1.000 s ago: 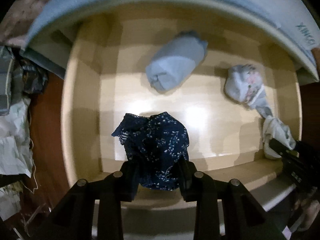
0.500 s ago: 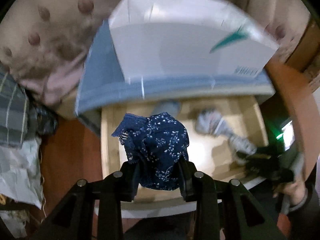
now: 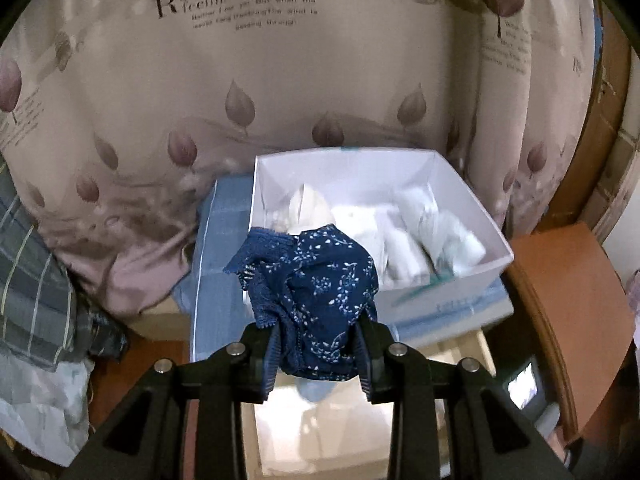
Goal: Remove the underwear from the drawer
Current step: 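Carry the navy underwear with the left tool over the white box, then open the left tool to drop the navy underwear into the box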
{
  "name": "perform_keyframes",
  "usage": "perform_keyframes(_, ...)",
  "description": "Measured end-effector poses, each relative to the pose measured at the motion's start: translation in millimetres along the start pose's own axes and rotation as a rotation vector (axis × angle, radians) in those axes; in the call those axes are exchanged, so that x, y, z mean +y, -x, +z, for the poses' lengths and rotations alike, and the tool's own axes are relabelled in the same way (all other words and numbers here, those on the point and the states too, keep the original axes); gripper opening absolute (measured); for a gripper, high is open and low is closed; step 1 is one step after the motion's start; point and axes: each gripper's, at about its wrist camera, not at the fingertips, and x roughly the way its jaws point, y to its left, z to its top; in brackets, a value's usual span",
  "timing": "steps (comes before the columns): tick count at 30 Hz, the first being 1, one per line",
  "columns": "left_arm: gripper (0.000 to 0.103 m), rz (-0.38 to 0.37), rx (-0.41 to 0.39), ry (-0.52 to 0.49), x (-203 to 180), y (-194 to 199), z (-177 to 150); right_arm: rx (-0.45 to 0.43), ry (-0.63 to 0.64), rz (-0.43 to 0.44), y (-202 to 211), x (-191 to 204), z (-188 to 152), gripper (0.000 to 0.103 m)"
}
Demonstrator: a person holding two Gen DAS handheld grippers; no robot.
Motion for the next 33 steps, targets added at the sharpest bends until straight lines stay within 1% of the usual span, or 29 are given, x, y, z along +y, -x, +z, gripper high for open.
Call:
perform_keyframes(4,0.032,0.000,-0.015,0.000,1,-14,21,0.000,0.002,-0.001,1,-1,0,0.043)
perform_keyframes(7,0.032,0.022,0.001,-0.029,-2,-34,33,-0.001,0.000,-0.001,1,-3,1,0.042)
perform_keyframes(9,0.032,0.028,0.012,-0.036,-3,-47,36,-0.002,-0.001,-0.002,1,-3,1,0.042)
perform_keyframes(11,0.032,0.024,0.037,-0.018,-1,-62,39,-0.002,-0.001,-0.003,0,-2,1,0.042)
perform_keyframes(18,0.032,0.021,0.133,0.032,8,-110,32,-0.003,-0.001,-0.006,-1,1,0,0.042)
perform_keyframes(21,0.032,0.033,0.156,0.034,10,-123,27,-0.004,-0.001,-0.009,-1,1,1,0.042)
perform_keyframes(24,0.033,0.053,0.195,0.011,7,-136,21,-0.004,0.000,-0.013,0,0,2,0.043)
perform_keyframes(29,0.041,0.072,0.205,0.025,6,-141,17,-0.004,0.001,-0.016,0,1,2,0.043)
perform_keyframes(32,0.043,0.057,0.227,0.044,8,-142,17,-0.004,0.001,-0.019,0,3,2,0.043)
perform_keyframes(33,0.047,0.054,0.229,0.048,9,-140,18,-0.004,0.001,-0.020,0,4,2,0.043)
